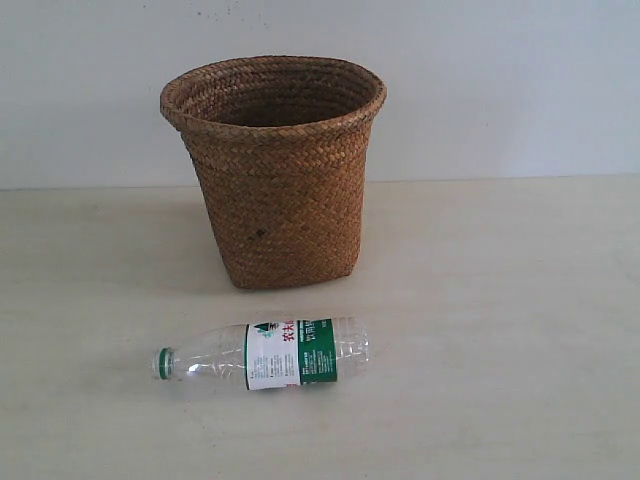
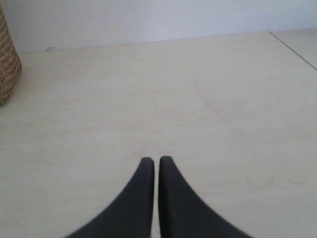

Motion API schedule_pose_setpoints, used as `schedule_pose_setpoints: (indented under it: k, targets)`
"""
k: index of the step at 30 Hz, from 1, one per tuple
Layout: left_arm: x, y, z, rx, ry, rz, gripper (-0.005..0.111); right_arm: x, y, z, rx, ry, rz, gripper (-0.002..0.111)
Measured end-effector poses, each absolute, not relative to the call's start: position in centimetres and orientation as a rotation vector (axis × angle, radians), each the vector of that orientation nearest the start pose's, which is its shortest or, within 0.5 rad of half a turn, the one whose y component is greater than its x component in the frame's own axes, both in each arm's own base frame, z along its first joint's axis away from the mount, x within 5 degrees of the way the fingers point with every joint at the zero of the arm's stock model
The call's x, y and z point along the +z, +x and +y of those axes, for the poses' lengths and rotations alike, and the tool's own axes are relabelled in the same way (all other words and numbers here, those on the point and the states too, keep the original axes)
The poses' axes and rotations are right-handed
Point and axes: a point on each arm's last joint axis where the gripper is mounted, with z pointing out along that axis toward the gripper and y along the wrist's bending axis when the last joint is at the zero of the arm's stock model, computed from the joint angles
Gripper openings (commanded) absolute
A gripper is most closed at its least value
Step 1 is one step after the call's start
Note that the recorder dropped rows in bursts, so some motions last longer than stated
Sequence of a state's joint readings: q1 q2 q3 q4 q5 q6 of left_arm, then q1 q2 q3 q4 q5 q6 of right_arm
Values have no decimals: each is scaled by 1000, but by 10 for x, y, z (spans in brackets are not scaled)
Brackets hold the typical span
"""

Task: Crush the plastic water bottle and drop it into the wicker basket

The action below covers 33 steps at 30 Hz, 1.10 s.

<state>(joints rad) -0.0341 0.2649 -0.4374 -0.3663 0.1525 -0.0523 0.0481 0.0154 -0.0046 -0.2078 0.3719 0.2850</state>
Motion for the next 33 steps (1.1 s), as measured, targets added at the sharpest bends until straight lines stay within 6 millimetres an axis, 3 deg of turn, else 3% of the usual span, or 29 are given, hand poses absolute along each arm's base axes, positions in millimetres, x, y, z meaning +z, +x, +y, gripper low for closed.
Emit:
schedule_pose_setpoints:
  k: [4, 7, 11, 15, 21, 26, 29, 33]
  targets:
    - [342, 99, -22, -347, 10, 1721, 4, 181, 54, -4, 28, 93, 1856, 0]
    - [351, 125, -39, -329, 323, 1870, 4, 181, 54, -4, 28, 93, 1856, 0]
    - [339, 154, -59, -347, 834, 2019, 4, 181, 54, -4, 28, 93, 1856, 0]
    - [316, 185, -65, -362, 1022, 2093, 12, 181, 54, -4, 28, 93, 1856, 0]
    - [266, 225, -66, -327, 1279, 2178, 54, 181, 54, -4, 28, 93, 1856, 0]
    - [229, 246, -75, -282, 1478, 2185, 57, 181, 54, -4, 28, 93, 1856, 0]
    - [199, 259, -94, -174, 1718, 2074, 57, 181, 54, -4, 28, 93, 1856, 0]
    - [175, 270, -106, -19, 1883, 1968, 57, 181, 54, -4, 28, 93, 1856, 0]
